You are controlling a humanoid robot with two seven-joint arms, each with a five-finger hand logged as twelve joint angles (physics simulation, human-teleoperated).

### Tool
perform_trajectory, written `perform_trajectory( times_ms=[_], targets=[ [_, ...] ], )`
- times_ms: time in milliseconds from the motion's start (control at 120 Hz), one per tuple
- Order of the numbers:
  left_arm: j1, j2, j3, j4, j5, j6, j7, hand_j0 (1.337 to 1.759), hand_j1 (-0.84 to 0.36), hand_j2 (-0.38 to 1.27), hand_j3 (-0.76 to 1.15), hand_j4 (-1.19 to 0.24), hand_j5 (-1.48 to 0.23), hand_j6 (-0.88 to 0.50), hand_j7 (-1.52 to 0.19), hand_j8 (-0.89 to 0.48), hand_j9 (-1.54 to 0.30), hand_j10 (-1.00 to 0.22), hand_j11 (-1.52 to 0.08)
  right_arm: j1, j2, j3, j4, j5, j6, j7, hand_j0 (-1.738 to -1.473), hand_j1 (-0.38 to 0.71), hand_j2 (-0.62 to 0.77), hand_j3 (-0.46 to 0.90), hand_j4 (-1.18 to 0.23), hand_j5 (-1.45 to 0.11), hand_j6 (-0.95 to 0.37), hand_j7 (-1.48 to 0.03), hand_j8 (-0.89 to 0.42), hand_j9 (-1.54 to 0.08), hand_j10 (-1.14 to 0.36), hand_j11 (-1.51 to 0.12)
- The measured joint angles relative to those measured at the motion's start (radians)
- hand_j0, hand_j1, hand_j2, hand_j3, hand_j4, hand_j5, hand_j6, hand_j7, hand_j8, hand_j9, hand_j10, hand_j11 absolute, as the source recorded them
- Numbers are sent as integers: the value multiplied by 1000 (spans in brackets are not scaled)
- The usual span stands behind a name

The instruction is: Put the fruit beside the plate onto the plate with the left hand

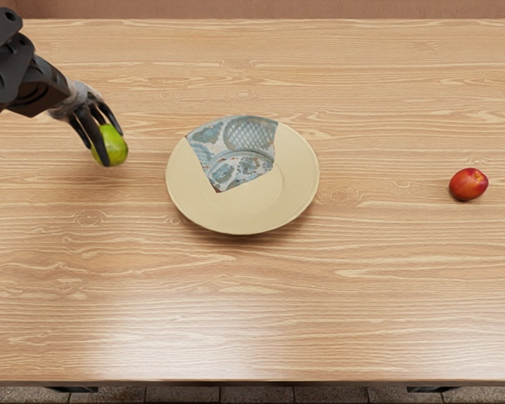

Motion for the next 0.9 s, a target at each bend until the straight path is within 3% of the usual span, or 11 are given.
perform_trajectory(
  times_ms=[167, 175, 700, 900],
  targets=[
    [-21, 13, -6, -2, -57, -4, 0, 1657, -266, 704, 0, -657, -926, -442, -928, -504, -908, -696, -904, 1, 0, -1, 4, -1, 4, 0, -1658, -349, 0, 0, 0, 0, 0, 0, 0, 0, 0, 0],
    [-21, 13, -6, -2, -58, -4, 0, 1657, -272, 766, 0, -652, -927, -440, -929, -505, -909, -696, -905, 1, 0, -1, 4, -1, 5, 0, -1658, -349, 0, 0, 0, 0, 0, 0, 0, 0, 0, 0],
    [-100, -17, -13, -14, -222, -8, 9, 1652, -333, 857, 0, -612, -1043, -414, -1011, -496, -1021, -739, -1025, 14, 0, -2, 10, -2, 7, 0, -1658, -349, 0, 0, 0, 0, 0, 0, 0, 0, 0, 0],
    [-114, -78, -15, -20, -270, -7, 44, 1653, -255, 740, 0, -639, -1087, -442, -1048, -519, -1062, -775, -1067, 15, 0, -2, 10, -2, 7, 0, -1658, -349, 0, 0, 0, 0, -1, 0, 0, 0, 0, 0]
  ],
)
